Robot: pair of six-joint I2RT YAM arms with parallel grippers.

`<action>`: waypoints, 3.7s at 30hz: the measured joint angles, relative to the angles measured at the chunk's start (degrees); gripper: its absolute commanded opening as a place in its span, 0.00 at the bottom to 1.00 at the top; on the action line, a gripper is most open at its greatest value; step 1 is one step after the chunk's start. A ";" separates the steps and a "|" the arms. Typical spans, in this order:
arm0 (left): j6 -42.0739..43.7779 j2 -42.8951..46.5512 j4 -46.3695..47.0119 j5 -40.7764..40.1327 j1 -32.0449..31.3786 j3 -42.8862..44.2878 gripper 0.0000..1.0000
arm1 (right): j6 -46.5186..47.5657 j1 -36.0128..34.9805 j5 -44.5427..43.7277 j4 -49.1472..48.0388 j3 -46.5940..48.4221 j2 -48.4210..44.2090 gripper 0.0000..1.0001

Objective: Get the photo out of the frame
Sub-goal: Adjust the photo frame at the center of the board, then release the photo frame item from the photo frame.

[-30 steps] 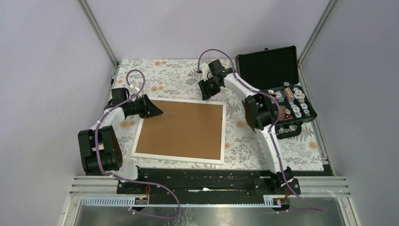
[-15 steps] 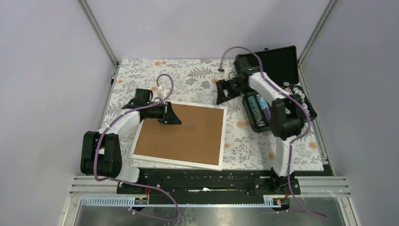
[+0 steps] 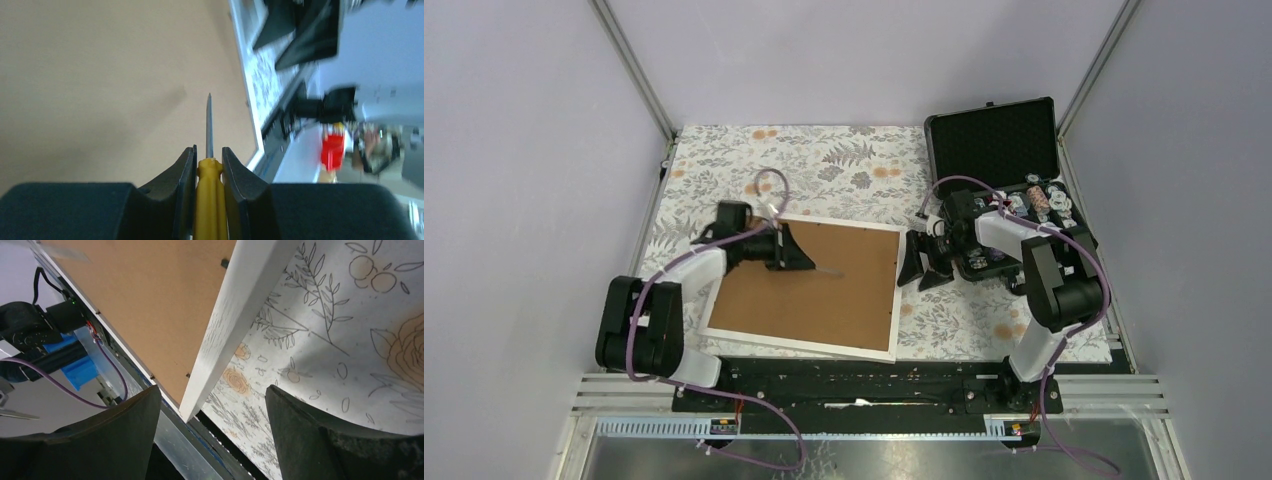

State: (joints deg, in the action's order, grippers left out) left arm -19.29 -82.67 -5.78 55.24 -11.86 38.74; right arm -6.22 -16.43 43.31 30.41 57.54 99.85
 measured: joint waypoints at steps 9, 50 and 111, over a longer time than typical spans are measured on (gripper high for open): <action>4.50 -0.24 -8.02 0.57 26.88 8.90 0.00 | -3.37 -2.03 1.29 -7.56 -1.07 3.76 0.78; -6.34 -26.60 7.52 7.28 25.97 23.39 0.00 | -9.84 -3.43 2.93 -4.24 27.50 24.39 0.88; -11.04 -20.37 23.50 10.08 -1.79 1.57 0.00 | -13.11 -7.26 9.31 -15.67 8.02 17.88 0.44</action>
State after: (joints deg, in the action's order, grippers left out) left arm -30.33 -103.04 17.72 65.32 -13.65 40.32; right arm -19.33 -23.68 52.62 14.74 65.56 117.73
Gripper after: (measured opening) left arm 0.252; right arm 0.448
